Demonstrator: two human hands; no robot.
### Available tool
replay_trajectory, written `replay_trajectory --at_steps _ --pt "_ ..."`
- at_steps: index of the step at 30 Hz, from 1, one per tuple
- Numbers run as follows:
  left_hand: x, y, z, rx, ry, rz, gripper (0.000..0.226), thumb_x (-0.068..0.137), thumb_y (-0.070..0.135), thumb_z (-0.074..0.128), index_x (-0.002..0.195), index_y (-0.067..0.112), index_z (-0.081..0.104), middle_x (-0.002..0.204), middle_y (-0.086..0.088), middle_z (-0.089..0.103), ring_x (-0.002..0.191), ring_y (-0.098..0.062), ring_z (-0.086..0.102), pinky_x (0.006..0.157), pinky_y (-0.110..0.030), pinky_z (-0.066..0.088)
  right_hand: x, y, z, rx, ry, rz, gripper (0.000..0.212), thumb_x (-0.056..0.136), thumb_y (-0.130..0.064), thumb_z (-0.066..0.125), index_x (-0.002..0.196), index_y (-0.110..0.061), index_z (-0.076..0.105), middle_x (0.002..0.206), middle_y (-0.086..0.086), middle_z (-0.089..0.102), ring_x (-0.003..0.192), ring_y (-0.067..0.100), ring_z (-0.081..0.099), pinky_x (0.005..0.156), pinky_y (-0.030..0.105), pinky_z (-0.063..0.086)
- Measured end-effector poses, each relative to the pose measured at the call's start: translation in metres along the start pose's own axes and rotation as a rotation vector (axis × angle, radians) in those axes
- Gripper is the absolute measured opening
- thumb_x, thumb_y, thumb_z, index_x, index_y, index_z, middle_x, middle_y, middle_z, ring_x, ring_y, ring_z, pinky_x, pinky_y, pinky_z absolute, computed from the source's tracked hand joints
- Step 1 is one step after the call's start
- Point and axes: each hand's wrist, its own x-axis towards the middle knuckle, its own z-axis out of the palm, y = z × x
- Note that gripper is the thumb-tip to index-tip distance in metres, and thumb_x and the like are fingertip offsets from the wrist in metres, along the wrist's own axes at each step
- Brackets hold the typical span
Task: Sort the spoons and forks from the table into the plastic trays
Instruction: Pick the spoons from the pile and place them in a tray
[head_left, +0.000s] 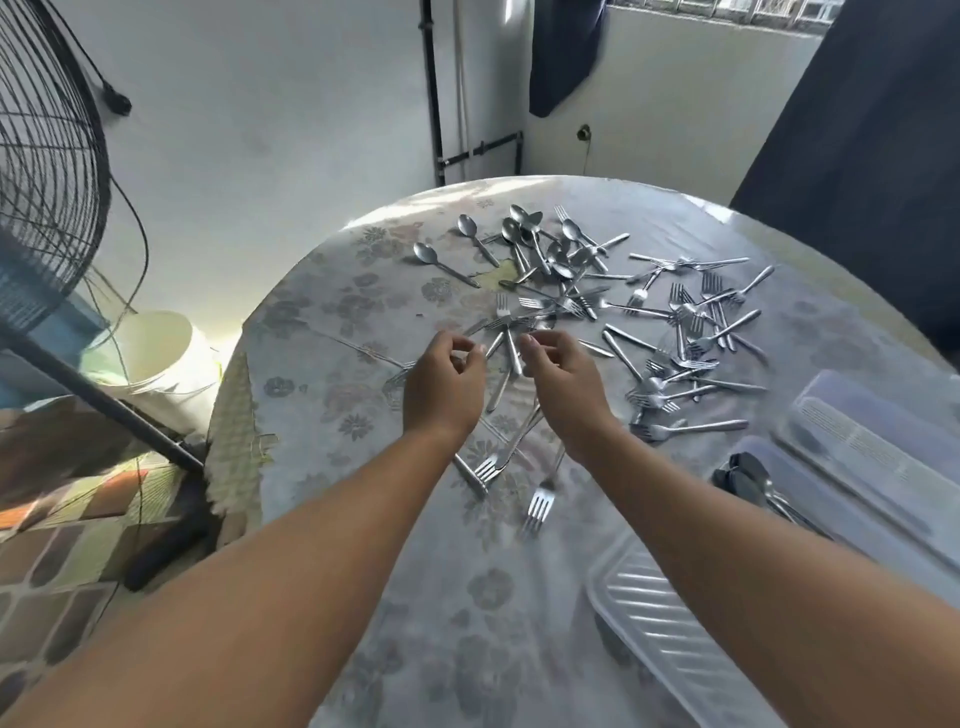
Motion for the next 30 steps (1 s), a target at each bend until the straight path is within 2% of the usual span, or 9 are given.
replay_trajectory --at_steps 2,7,12,18,21,23,26,28,30 --pt "0.014 -0.002 0.002 0.002 -0.008 -0.004 0.016 0.101 0.037 0.059 0.1 0.022 0.062 0.079 0.008 0.064 0.071 -0.006 0.06 0.06 -0.024 0.043 0.011 0.003 0.007 0.014 0.012 0.016 0.019 0.099 -0.045 0.064 0.109 -0.029 0.066 0.102 -0.003 0.073 0.097 0.015 0.07 0.08 0.031 0.054" --pt "0.061 -0.01 0.01 0.017 -0.031 -0.01 0.022 0.101 0.041 0.057 0.108 0.021 0.062 0.084 0.004 0.066 0.074 -0.01 0.062 0.066 -0.03 0.045 0.044 0.01 0.028 0.008 0.055 0.029 0.021 0.099 -0.04 0.065 0.112 -0.023 0.069 0.098 -0.005 0.072 0.093 0.011 0.069 0.078 0.027 0.052" --pt "0.108 -0.035 0.02 0.074 -0.122 0.03 0.024 0.101 0.043 0.056 0.111 0.022 0.063 0.087 0.002 0.067 0.08 -0.017 0.064 0.072 -0.033 0.051 0.074 0.027 0.06 0.036 0.116 0.058 0.009 0.101 -0.031 0.064 0.106 -0.024 0.067 0.096 -0.004 0.071 0.091 0.012 0.068 0.076 0.024 0.05" --pt "0.176 -0.059 0.026 0.093 -0.257 0.102 0.024 0.102 0.041 0.056 0.112 0.021 0.065 0.092 0.001 0.069 0.083 -0.018 0.065 0.073 -0.034 0.053 0.122 0.036 0.11 -0.036 0.247 0.102 0.017 0.099 -0.032 0.068 0.111 -0.021 0.067 0.099 -0.008 0.072 0.092 0.005 0.069 0.079 0.024 0.054" --pt "0.203 -0.071 0.026 0.163 -0.352 0.143 0.026 0.102 0.043 0.054 0.114 0.022 0.064 0.094 0.002 0.07 0.084 -0.02 0.065 0.072 -0.032 0.049 0.146 0.04 0.118 -0.17 0.337 0.129 0.017 0.1 -0.031 0.064 0.113 -0.02 0.069 0.099 -0.008 0.072 0.091 0.007 0.068 0.079 0.028 0.055" --pt "0.22 -0.079 0.028 0.213 -0.404 0.185 0.029 0.101 0.045 0.054 0.116 0.023 0.065 0.096 0.001 0.071 0.085 -0.021 0.066 0.075 -0.035 0.055 0.161 0.048 0.113 -0.31 0.426 0.171 0.015 0.101 -0.032 0.06 0.109 -0.022 0.069 0.099 -0.005 0.072 0.091 0.014 0.068 0.08 0.034 0.056" --pt "0.238 -0.089 0.039 0.233 -0.477 0.211 0.031 0.1 0.045 0.055 0.118 0.022 0.066 0.098 0.0 0.071 0.09 -0.023 0.066 0.08 -0.038 0.057 0.176 0.061 0.093 -0.576 0.533 0.276 0.018 0.1 -0.034 0.056 0.108 -0.022 0.066 0.104 0.003 0.07 0.098 0.026 0.064 0.079 0.035 0.048" --pt "0.248 -0.093 0.048 0.269 -0.521 0.234 0.034 0.101 0.044 0.053 0.125 0.023 0.065 0.107 -0.003 0.07 0.1 -0.026 0.063 0.086 -0.04 0.056 0.183 0.067 0.076 -0.7 0.563 0.36 0.019 0.1 -0.032 0.054 0.111 -0.02 0.064 0.106 0.007 0.068 0.102 0.031 0.061 0.08 0.036 0.045" --pt "0.26 -0.094 0.058 0.372 -0.565 0.273 0.04 0.102 0.044 0.049 0.136 0.027 0.059 0.126 -0.008 0.063 0.118 -0.031 0.055 0.098 -0.045 0.051 0.188 0.069 0.065 -0.782 0.577 0.435 0.016 0.1 -0.025 0.052 0.11 -0.02 0.064 0.107 0.007 0.068 0.102 0.031 0.06 0.084 0.039 0.049"
